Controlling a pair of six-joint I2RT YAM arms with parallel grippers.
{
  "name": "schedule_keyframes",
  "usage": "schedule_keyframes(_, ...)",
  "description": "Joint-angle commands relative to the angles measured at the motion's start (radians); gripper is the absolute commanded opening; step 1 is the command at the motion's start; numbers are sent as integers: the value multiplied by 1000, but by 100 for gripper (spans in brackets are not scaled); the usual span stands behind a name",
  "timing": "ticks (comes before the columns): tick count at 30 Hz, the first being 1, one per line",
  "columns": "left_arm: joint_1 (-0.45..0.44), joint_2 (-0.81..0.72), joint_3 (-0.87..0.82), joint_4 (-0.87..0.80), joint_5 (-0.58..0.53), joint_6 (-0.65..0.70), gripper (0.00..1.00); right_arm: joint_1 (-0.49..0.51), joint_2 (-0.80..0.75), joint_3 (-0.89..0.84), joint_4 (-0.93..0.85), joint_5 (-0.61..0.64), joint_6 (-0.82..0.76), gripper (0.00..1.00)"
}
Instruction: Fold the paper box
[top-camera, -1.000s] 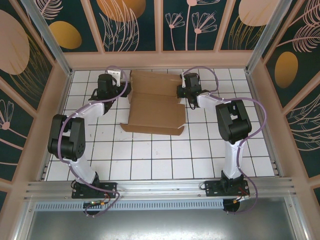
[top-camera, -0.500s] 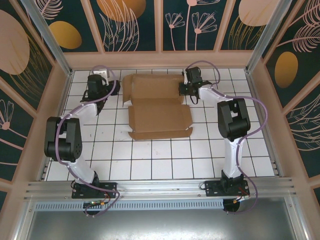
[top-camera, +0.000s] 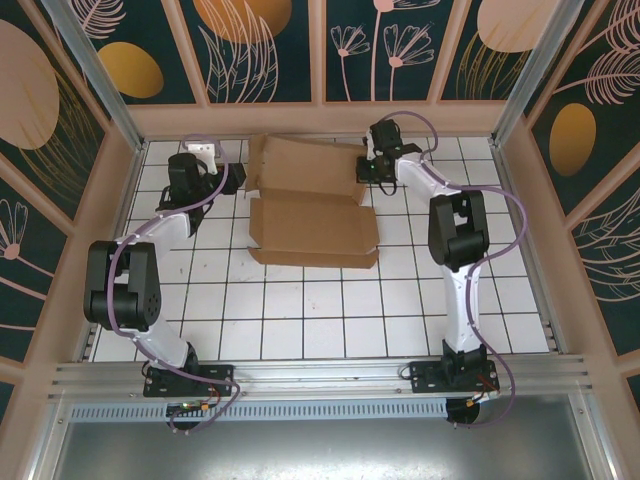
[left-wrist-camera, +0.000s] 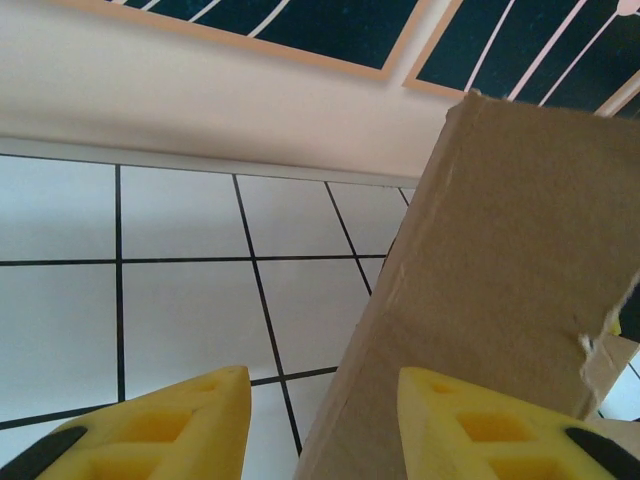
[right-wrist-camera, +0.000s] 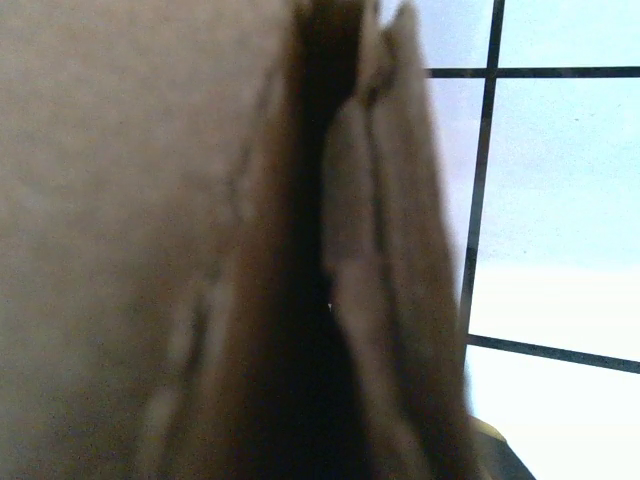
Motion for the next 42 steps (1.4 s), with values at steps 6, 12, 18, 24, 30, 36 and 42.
schedule_keyframes(6,-2,65,47,19,82,11,44,4,61,13,-112,-25,2,8)
schedule_keyframes(12,-2,67,45,75,202,-31,45,14,68,21,-113,-10,1,8)
schedule_keyframes(18,-8,79,59,73,247,-37,47,24,72,33,-121,1,-6,8)
schedule_keyframes(24,-35,117,124,-32,203,23,50,39,39,9,-113,17,-18,7)
schedule_keyframes(30,-39,133,149,-82,113,53,51,36,19,-2,-127,44,-30,7)
schedule_keyframes(36,-35,153,200,-144,-4,73,51,36,65,82,-244,23,-26,8)
schedule_keyframes(42,-10,156,203,-136,-14,45,50,23,62,106,-327,3,-6,7)
